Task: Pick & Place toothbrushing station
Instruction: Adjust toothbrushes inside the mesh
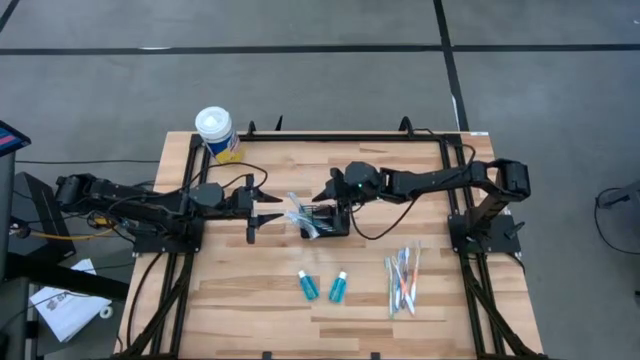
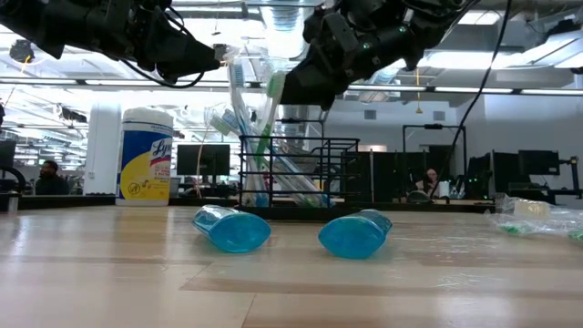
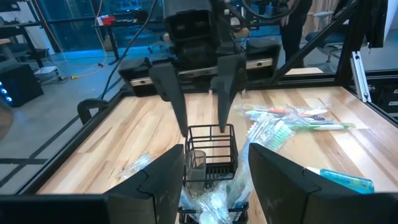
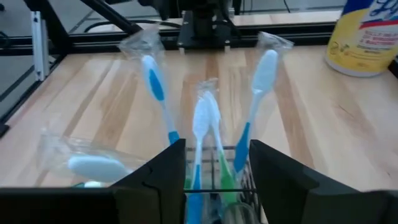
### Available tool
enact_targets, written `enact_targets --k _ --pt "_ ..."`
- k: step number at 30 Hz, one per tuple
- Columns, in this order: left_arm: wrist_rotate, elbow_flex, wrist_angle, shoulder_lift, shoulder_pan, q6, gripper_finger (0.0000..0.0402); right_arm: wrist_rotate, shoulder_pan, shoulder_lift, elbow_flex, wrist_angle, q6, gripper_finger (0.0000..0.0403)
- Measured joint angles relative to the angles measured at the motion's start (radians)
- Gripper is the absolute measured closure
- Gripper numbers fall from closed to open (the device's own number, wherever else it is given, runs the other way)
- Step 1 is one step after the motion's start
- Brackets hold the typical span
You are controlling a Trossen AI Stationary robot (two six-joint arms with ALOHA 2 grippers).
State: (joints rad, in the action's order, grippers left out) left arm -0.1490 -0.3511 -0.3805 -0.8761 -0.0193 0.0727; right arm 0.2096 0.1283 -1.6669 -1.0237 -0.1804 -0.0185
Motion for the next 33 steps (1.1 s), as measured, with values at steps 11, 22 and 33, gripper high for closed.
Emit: enact_targets --k 11,22,33 --pt "0.001 0.0 0.0 0.0 0.0 -0.004 0.0225 0.083 0.028 -0.006 -0.014 0.111 0.018 0.0246" --pt "0.003 0.0 0.278 0.0 0.041 -0.166 0.0225 0.02 0.004 -0.007 -0.086 0.172 -0.034 0.0216" --pt "0.063 -0.01 0.276 0.0 0.08 -0.156 0.0225 0.02 -0.012 -0.006 -0.102 0.173 -0.037 0.0211"
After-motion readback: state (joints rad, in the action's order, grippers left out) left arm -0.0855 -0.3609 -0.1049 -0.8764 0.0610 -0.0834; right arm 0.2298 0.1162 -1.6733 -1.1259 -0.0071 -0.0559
